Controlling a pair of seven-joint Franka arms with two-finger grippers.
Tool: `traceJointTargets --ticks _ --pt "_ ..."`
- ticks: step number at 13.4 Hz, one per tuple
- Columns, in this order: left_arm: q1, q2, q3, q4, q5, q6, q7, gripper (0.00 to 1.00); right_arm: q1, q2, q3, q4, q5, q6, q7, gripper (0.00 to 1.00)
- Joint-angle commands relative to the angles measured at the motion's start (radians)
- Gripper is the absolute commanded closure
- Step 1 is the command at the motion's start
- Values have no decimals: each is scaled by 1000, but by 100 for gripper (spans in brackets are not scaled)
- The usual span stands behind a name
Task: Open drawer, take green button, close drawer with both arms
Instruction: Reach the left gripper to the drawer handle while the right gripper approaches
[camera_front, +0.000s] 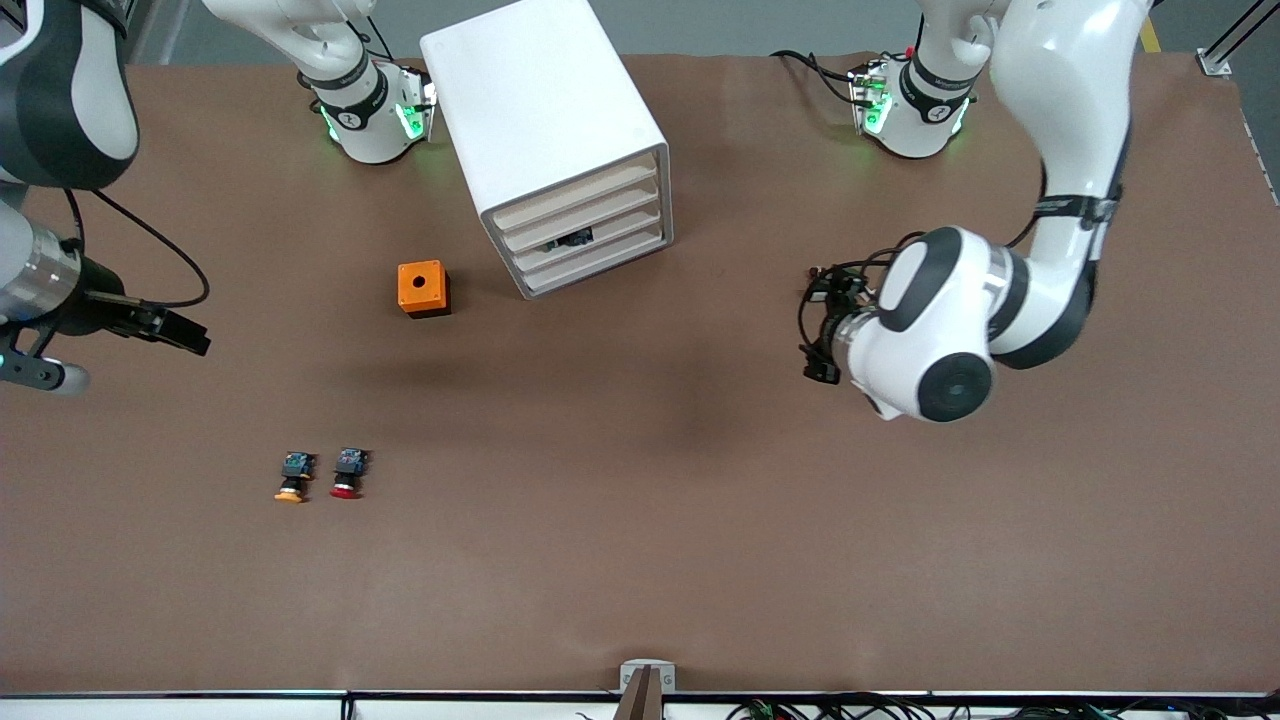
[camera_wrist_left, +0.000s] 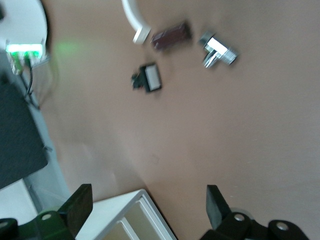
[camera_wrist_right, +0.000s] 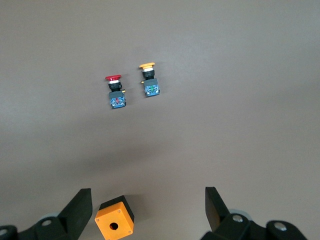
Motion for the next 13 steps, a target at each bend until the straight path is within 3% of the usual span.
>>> traceJointTargets --ticks 1,5,9,13 --pt "-38 47 3 24 -84 -18 -89 0 22 28 9 8 15 4 88 0" --pt "-49 93 3 23 -242 -18 -126 1 86 85 9 10 31 39 225 0" --pt "-52 177 3 24 -403 -17 -215 1 142 129 9 8 155 98 331 0" --pt "-104 246 4 24 -506 -15 -218 2 217 166 9 10 170 143 452 0"
